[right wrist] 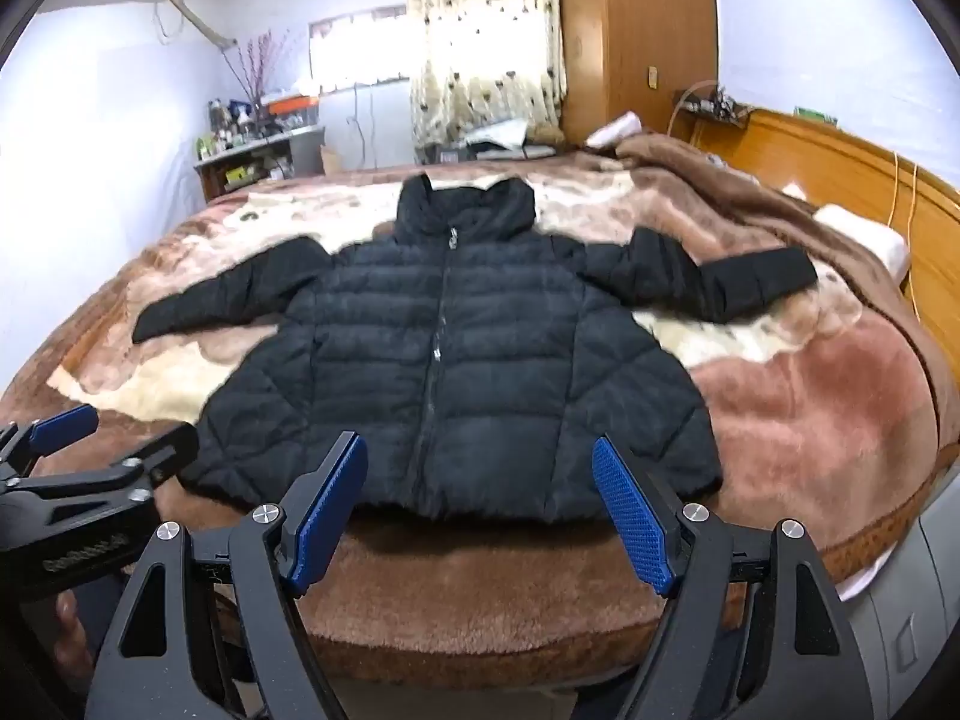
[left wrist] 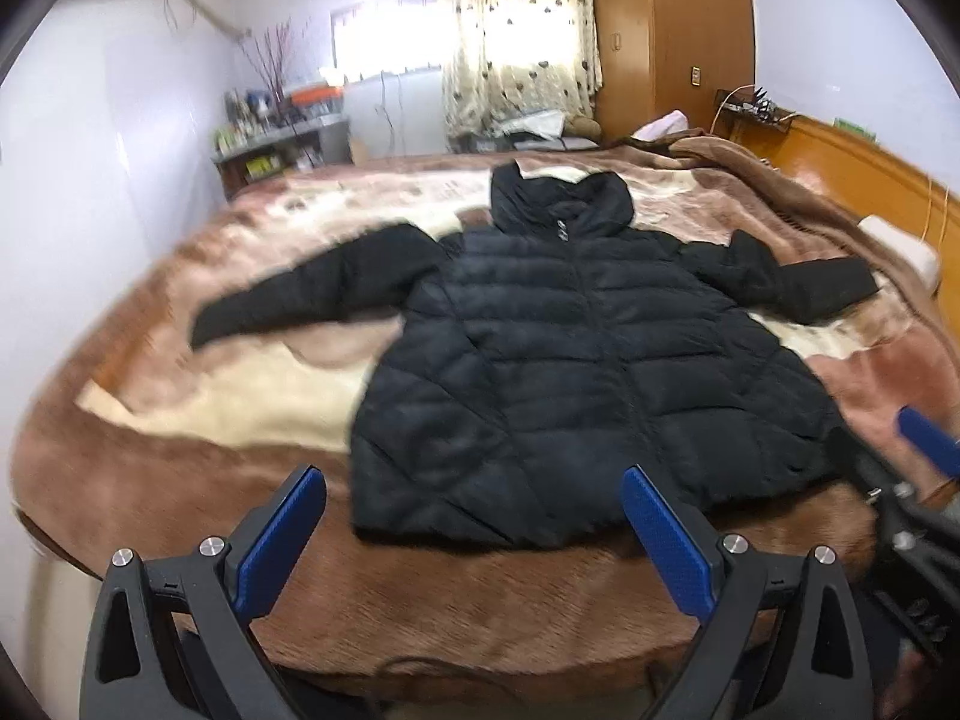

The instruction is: Fold large clothes

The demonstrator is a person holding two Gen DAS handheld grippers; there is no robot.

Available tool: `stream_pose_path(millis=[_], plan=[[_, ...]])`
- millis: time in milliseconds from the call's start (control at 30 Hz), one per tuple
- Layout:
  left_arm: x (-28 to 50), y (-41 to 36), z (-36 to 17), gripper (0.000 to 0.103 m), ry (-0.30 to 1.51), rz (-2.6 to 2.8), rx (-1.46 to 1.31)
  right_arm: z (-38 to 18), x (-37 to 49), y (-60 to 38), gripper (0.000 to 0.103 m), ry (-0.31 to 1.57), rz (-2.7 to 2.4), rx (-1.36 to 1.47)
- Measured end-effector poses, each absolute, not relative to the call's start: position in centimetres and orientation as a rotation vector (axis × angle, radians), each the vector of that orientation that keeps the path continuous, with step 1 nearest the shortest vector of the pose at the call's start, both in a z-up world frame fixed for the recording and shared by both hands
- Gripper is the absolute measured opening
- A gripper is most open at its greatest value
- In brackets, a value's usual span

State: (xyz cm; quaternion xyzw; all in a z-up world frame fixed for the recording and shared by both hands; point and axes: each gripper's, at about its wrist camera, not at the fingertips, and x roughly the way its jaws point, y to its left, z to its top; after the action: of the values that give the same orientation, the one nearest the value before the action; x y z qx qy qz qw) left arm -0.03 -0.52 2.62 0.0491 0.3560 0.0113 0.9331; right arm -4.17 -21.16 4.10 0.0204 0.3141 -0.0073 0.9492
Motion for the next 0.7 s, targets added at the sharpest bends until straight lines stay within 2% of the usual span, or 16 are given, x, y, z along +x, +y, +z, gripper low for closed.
stream_pose_path(millis=[333,700], plan=[[0.5,-0.5,3.3,0.100,0.677,-0.070,0.017,5.5,-4.3,-21.3,0.077,0.584,-0.021,0.052],[-0.8,-0.8,4.9,0.100,0.616,-0.060,0.069,6.0,-4.5,-21.6,0.077,0.515,0.000,0.075]])
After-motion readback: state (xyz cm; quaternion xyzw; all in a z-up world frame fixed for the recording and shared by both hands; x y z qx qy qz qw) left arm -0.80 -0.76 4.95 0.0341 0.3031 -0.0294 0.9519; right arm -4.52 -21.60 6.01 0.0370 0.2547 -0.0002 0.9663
